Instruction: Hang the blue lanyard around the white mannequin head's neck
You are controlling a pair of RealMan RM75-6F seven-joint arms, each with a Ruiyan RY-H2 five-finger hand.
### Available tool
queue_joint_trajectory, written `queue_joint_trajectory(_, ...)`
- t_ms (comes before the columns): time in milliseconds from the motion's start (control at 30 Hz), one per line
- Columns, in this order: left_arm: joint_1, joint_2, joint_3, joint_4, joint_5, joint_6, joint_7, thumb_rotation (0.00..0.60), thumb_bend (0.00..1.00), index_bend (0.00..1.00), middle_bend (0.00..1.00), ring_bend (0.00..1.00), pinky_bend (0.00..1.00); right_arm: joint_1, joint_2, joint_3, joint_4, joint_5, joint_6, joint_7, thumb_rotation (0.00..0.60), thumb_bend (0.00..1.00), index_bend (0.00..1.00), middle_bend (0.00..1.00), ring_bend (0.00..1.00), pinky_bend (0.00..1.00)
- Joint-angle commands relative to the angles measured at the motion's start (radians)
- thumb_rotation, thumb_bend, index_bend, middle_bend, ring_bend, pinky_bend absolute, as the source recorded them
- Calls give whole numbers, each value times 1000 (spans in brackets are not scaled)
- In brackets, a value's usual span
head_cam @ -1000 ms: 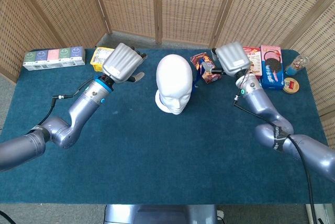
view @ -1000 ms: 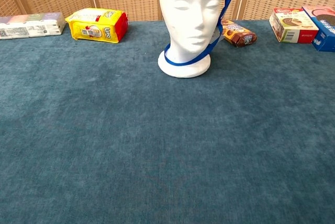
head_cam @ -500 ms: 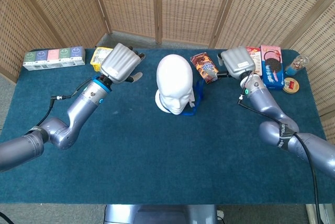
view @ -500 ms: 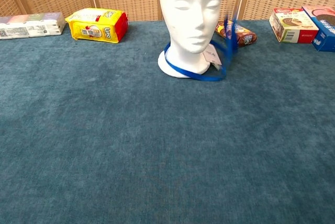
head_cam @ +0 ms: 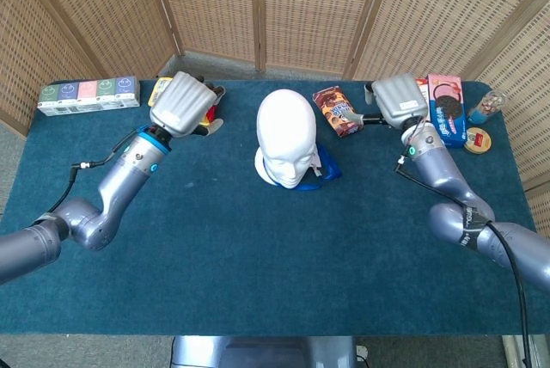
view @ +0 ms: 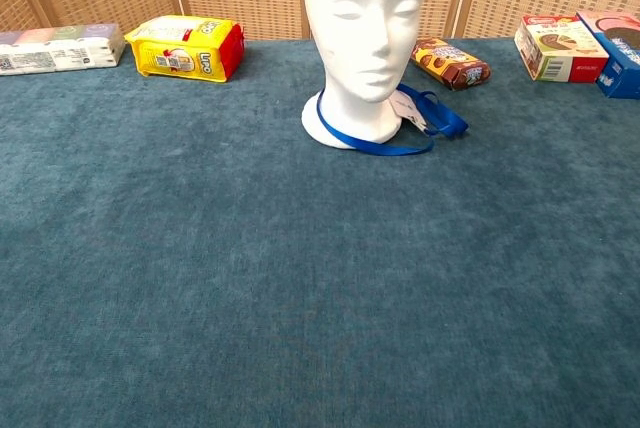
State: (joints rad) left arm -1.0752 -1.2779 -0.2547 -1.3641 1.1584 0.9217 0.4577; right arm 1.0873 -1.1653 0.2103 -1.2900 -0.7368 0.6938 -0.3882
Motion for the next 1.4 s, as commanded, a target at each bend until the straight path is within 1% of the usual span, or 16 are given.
queue_joint_trajectory(33,18,18,1,-23,-15,9,-8,383,274,475,609,561,720,-20,0,12,-11,-11,29,27,4,256,433,505,676,798)
queue_joint_trajectory(67,31,32,3,-44,-23,17,-10,379,274,474,607,561,720,-31,0,21,-19,-14,51,44,10,263,433,505,678,801)
queue_joint_trajectory(100,42,42,5,-60,-26,25,-11,377,274,473,607,561,720,-39,-1,25,-23,-22,70,52,32,274,433,506,681,805)
queue_joint_trajectory(133,54,54,7,-77,-31,33,-10,379,274,471,607,561,720,-48,0,28,-29,-30,84,61,64,280,433,507,682,808)
queue_joint_trajectory(200,79,76,12,-115,-44,53,-6,381,274,469,607,562,720,-69,0,37,-44,-45,126,81,156,289,434,511,687,816)
queue_joint_trajectory(267,101,95,16,-146,-54,71,-7,378,273,467,607,562,720,-87,0,39,-56,-64,157,94,192,289,439,515,694,825)
queue_joint_trajectory(333,129,118,21,-182,-66,91,-11,375,273,466,607,561,720,-110,3,45,-74,-84,197,112,215,290,444,520,700,833)
queue_joint_trajectory(367,173,143,36,-220,-81,120,-25,375,273,466,607,562,720,-140,10,47,-100,-103,252,129,227,295,446,523,704,836)
queue_joint_trajectory(400,203,164,47,-258,-76,149,-31,376,274,465,607,562,720,-165,16,45,-125,-131,294,141,232,301,450,527,708,839)
queue_joint_trajectory(500,259,190,64,-306,-72,193,-52,372,274,462,607,562,720,-209,23,41,-160,-174,352,164,242,314,460,540,719,847)
queue_joint_trajectory(667,334,219,86,-351,-59,254,-88,364,274,461,607,562,720,-267,29,30,-199,-237,428,179,263,331,474,552,729,857)
queue_joint_trajectory(700,360,228,98,-365,-50,275,-97,361,273,461,607,562,720,-286,32,25,-211,-254,451,183,266,332,477,555,732,861)
queue_joint_trajectory(900,453,251,135,-406,-1,353,-125,369,274,461,607,562,720,-363,39,9,-254,-318,534,199,274,337,491,571,745,867)
queue_joint_trajectory(1067,527,258,160,-431,37,420,-155,363,274,461,607,561,720,-418,41,-7,-277,-361,589,200,293,341,500,585,755,871)
queue_joint_trajectory(1200,612,251,201,-444,88,490,-199,360,273,461,607,561,720,-476,42,-28,-303,-404,644,204,297,346,505,591,759,874)
queue_joint_trajectory(1400,718,225,253,-431,143,560,-251,362,274,461,607,561,720,-553,35,-63,-341,-463,715,184,299,346,514,598,762,884)
